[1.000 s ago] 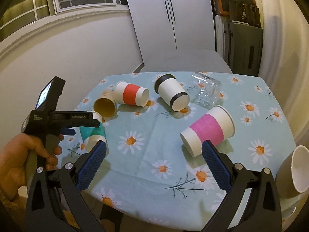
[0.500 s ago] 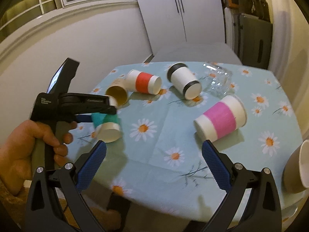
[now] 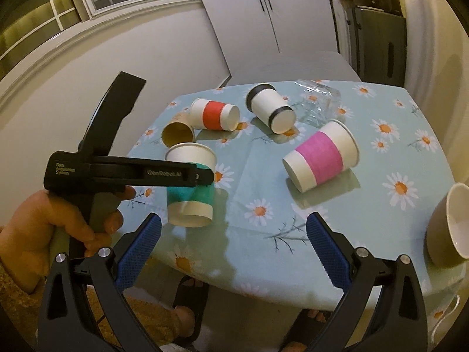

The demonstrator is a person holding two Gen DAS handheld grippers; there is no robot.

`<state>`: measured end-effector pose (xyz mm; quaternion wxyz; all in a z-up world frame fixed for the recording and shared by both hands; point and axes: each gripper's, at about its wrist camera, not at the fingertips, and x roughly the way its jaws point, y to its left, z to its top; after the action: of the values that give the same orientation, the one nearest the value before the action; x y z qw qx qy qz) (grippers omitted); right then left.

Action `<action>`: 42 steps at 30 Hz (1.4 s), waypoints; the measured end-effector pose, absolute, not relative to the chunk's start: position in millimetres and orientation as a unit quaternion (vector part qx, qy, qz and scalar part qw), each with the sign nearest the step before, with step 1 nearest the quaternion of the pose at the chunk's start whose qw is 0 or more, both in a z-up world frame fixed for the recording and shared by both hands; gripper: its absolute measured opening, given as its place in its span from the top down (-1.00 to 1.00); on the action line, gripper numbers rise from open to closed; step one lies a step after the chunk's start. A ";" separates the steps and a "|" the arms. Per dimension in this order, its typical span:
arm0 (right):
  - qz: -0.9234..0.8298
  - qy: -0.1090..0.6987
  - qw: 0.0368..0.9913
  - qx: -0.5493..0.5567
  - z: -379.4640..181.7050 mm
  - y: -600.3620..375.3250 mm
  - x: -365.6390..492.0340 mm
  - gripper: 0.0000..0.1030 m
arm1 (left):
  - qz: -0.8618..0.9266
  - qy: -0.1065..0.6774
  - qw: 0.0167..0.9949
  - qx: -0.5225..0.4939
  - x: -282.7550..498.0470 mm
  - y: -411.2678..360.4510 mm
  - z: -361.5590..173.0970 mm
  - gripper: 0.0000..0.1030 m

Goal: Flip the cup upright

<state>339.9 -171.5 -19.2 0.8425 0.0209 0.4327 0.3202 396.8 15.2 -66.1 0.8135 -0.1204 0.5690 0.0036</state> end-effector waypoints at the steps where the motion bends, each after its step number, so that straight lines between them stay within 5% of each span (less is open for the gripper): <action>1: 0.318 0.438 0.840 0.021 -21.3 -173.3 339.8 -0.90 | -0.003 0.576 0.810 -0.112 397.9 10.0 -68.2 -0.41; 17: 0.323 0.485 0.813 -0.015 -42.2 -161.5 337.3 -0.90 | -0.053 0.613 0.788 -0.036 405.3 -23.9 -82.4 -0.46; 21: 0.323 0.488 0.811 -0.016 -44.3 -160.5 338.6 -0.90 | -0.054 0.607 0.792 -0.032 405.3 -23.9 -78.4 -0.60; 42: 0.331 0.539 0.774 0.027 -48.5 -134.3 371.1 -0.91 | -0.066 0.511 0.844 -0.150 355.4 49.9 -4.6 -0.60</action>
<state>371.1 -134.3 -48.5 0.7742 0.0269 0.5385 0.3314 355.4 49.9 -4.6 0.8436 -0.1497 0.5114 -0.0664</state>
